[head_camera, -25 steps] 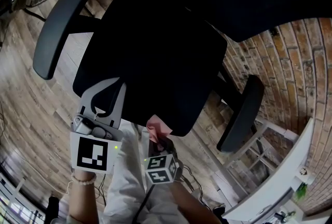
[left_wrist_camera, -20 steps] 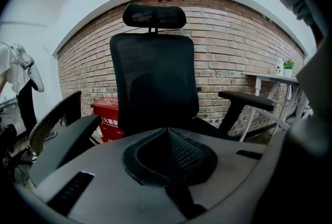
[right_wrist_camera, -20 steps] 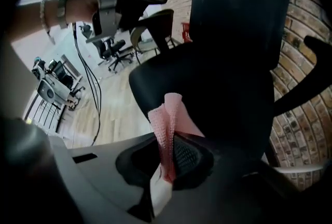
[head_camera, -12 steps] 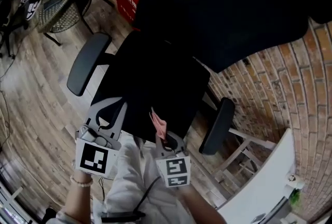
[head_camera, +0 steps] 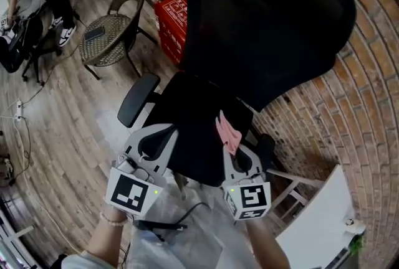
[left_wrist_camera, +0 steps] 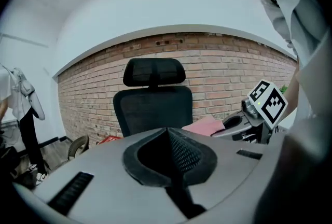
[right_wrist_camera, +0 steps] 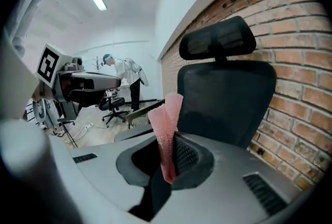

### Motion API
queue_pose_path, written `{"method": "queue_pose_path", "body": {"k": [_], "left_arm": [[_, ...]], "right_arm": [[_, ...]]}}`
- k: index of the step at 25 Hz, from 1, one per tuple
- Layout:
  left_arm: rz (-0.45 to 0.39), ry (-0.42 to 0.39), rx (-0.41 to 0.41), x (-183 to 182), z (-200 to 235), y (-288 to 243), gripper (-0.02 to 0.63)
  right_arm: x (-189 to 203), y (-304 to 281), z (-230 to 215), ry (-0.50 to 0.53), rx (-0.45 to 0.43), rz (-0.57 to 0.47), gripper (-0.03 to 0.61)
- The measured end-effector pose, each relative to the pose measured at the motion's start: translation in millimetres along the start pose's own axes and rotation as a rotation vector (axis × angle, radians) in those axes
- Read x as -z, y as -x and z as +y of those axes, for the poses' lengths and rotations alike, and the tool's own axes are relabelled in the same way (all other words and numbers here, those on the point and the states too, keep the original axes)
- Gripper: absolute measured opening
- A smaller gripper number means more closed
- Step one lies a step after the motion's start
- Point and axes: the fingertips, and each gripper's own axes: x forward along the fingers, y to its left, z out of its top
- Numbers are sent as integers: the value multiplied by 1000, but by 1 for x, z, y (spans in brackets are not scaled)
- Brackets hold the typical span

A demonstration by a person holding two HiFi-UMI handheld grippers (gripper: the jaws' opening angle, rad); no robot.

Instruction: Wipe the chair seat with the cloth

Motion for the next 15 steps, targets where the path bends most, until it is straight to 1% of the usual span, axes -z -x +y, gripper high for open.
{"method": "queue_pose_path", "body": {"k": [1,3,5,7,8,11,15], "left_arm": [[-8,19,-14,-9,1,4,18],[-16,29,-39,-24,3,14,18],[-32,-9,-51,-40,6,22,18],[-42,-55,-48,-50,3,29,18],[-45,-64,-49,-53,1,33,18],[-61,-81,-60,-62,1,40,18],[-67,-89,-82,-71,3,45,18]], "right_arm": [[-13,6,-4,5,4,-29,55],[-38,18,-10,21,14,-83,55],[-58,29,-11,34,23,-121,55],[-69,43,-12,50,29,-141,55],[-73,49,-11,63,31,-150,55],[-88,57,-9,106,33,-185,55],[-98,61,-1,105,10,-200,55]]}}
